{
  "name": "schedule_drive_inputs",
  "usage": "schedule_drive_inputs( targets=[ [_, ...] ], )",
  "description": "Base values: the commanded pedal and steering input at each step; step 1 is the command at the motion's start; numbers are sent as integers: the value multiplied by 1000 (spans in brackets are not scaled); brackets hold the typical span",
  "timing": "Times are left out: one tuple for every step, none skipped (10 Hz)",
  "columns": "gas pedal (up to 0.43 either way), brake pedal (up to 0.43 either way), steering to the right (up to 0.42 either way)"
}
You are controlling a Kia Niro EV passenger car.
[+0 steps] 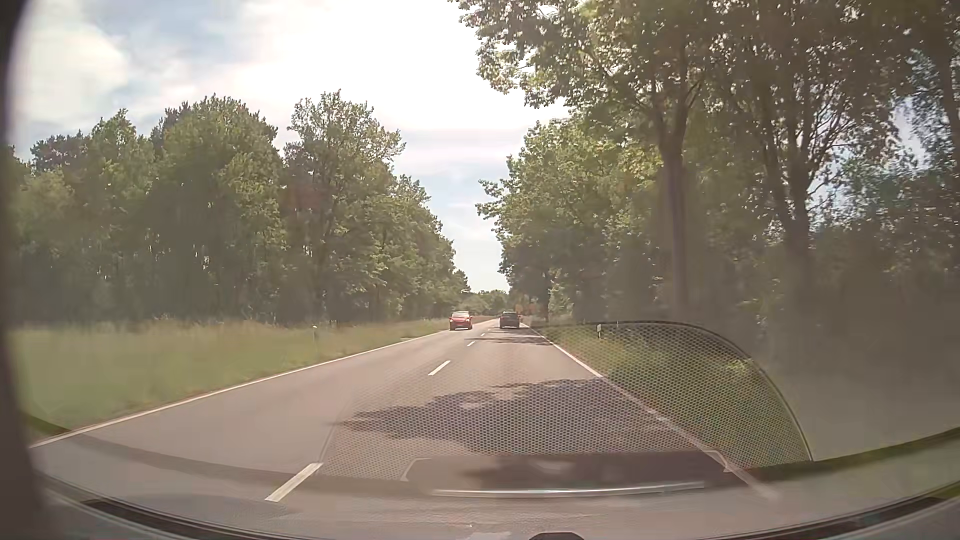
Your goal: Follow the waypoints while adhering to traffic rules and regulations
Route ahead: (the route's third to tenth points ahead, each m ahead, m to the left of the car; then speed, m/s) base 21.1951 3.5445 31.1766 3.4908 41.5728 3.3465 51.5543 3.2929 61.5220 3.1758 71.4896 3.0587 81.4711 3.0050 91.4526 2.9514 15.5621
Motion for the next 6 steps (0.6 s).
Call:
schedule_drive_inputs(
  targets=[
    [150, 0, -1],
    [150, 0, -1],
    [150, 0, -1],
    [150, 0, -1],
    [150, 0, -1],
    [150, 0, -1]
  ],
)
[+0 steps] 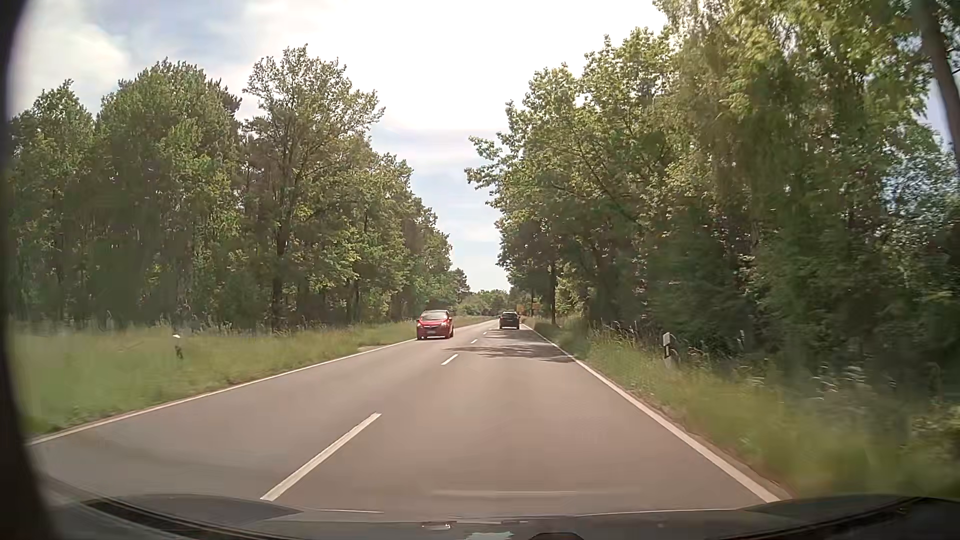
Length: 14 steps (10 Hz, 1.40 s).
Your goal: Follow the waypoints while adhering to traffic rules and regulations
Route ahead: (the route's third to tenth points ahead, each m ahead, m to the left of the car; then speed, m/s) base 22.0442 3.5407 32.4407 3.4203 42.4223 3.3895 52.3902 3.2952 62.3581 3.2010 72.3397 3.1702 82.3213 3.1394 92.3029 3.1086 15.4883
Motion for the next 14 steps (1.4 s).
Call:
schedule_drive_inputs(
  targets=[
    [150, 0, -2],
    [150, 0, -2],
    [157, 0, -2],
    [157, 0, -2],
    [157, 0, -2],
    [157, 0, -2],
    [157, 0, -2],
    [169, 0, -2],
    [177, 0, -2],
    [189, 0, -2],
    [197, 0, -2],
    [209, 0, -2],
    [209, 0, -2],
    [209, 0, -1]
  ],
)
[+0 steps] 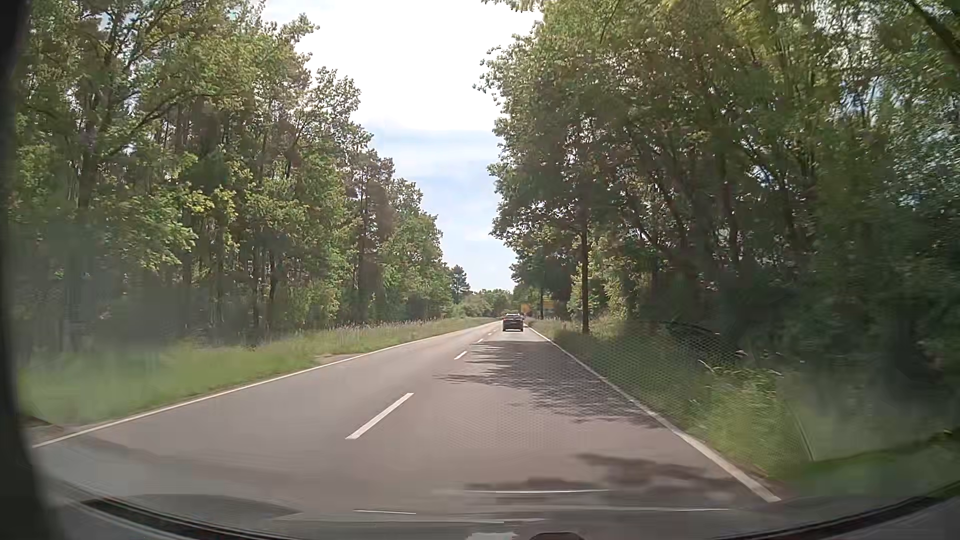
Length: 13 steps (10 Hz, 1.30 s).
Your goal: Follow the waypoints while adhering to traffic rules and regulations
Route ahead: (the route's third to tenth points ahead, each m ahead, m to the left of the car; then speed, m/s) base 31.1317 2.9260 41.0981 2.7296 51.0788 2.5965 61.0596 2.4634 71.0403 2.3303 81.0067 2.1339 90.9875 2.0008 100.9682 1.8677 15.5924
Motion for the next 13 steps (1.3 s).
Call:
schedule_drive_inputs(
  targets=[
    [209, 0, -1],
    [209, 0, -1],
    [209, 0, -1],
    [209, 0, -1],
    [209, 0, -1],
    [209, 0, -1],
    [209, 0, -1],
    [209, 0, -1],
    [209, 0, -1],
    [209, 0, 1],
    [209, 0, 1],
    [209, 0, 1],
    [209, 0, 1]
  ],
)
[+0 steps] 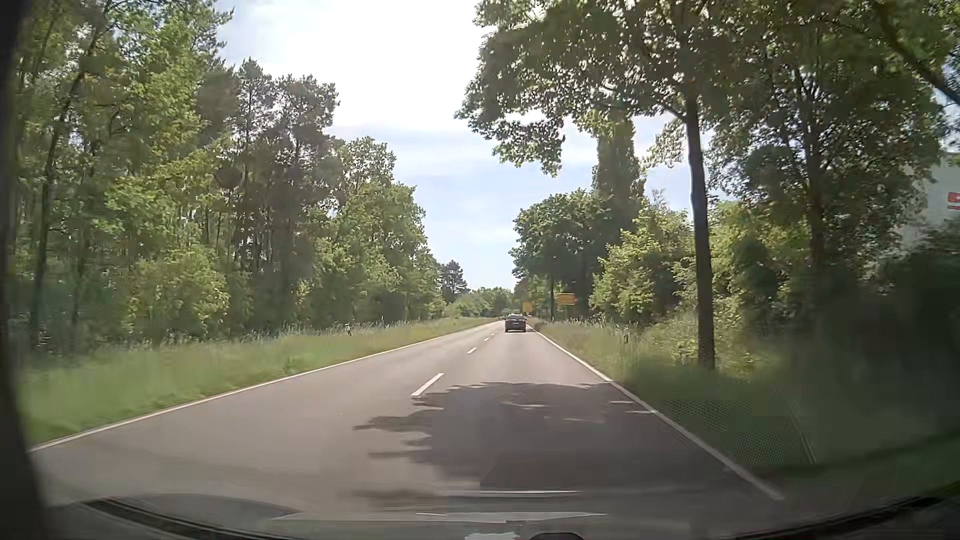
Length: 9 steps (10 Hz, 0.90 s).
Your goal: Follow the waypoints while adhering to traffic rules and regulations
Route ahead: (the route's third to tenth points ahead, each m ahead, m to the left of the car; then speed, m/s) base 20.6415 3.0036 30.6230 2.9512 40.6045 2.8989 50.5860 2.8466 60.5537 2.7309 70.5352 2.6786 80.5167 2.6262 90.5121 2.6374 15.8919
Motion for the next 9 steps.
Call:
schedule_drive_inputs(
  targets=[
    [209, 0, 1],
    [209, 0, 1],
    [209, 0, 1],
    [209, 0, 1],
    [209, 0, 1],
    [209, 0, 1],
    [209, 0, 1],
    [209, 0, 1],
    [157, 0, 1]
  ],
)
